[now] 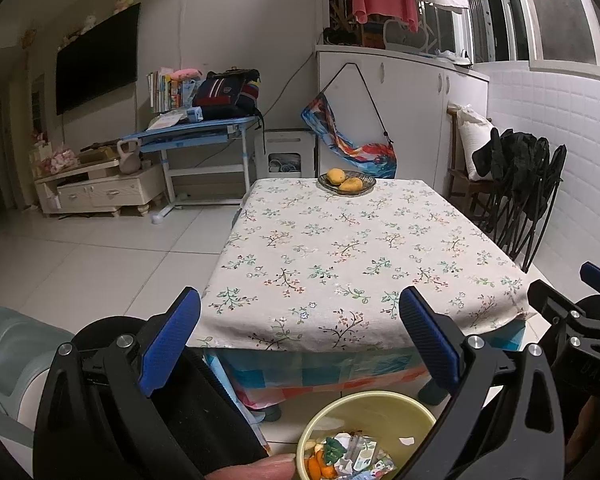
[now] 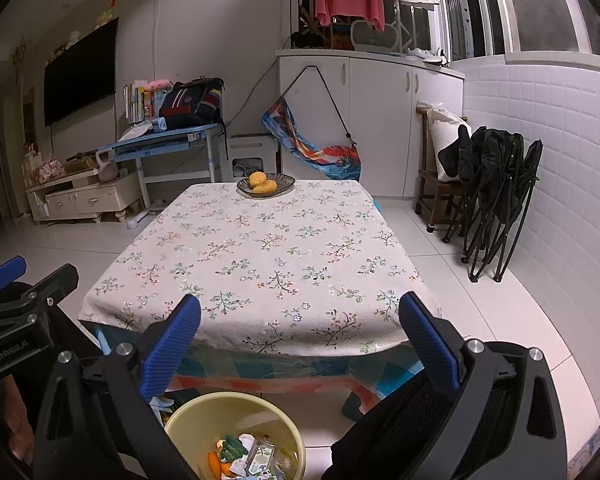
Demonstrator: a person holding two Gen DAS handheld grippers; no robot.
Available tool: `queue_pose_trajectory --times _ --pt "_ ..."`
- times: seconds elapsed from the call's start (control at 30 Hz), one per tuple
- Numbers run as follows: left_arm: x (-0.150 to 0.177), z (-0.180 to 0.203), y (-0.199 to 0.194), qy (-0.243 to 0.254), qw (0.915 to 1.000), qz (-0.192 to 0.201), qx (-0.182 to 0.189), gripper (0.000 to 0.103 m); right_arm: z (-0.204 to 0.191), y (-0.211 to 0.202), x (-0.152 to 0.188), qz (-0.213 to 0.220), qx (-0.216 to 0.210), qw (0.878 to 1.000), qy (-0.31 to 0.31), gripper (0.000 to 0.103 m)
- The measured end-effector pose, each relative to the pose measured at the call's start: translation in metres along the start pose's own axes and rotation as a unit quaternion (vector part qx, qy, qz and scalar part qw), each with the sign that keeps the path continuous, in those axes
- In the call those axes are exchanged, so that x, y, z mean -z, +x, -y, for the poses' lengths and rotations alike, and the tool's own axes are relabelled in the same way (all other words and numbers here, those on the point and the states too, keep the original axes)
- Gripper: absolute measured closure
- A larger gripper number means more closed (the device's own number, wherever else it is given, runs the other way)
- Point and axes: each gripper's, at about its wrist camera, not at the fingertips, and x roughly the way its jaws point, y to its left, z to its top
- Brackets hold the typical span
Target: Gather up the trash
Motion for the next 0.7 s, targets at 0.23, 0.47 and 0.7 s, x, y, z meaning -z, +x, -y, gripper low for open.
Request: queue_pose_trajectory --times 0.23,0.47,0.7 --pt "0.0 0.002 0.0 0.002 1.0 0.004 -0.004 0.007 -0.001 0.002 0.001 -0.002 -0.001 1.0 -0.003 0.007" --pt "0.002 -0.001 -0.002 -0.013 0.9995 0.021 0.017 0.007 -0.002 0.003 0.001 -0.007 -0.005 1.0 -0.008 0.007" --pt "0.006 0.001 0.008 -0.003 0.9999 -0.002 0.016 0.007 -0.001 0.003 0.0 -0.005 -0.004 1.0 -0.001 0.007"
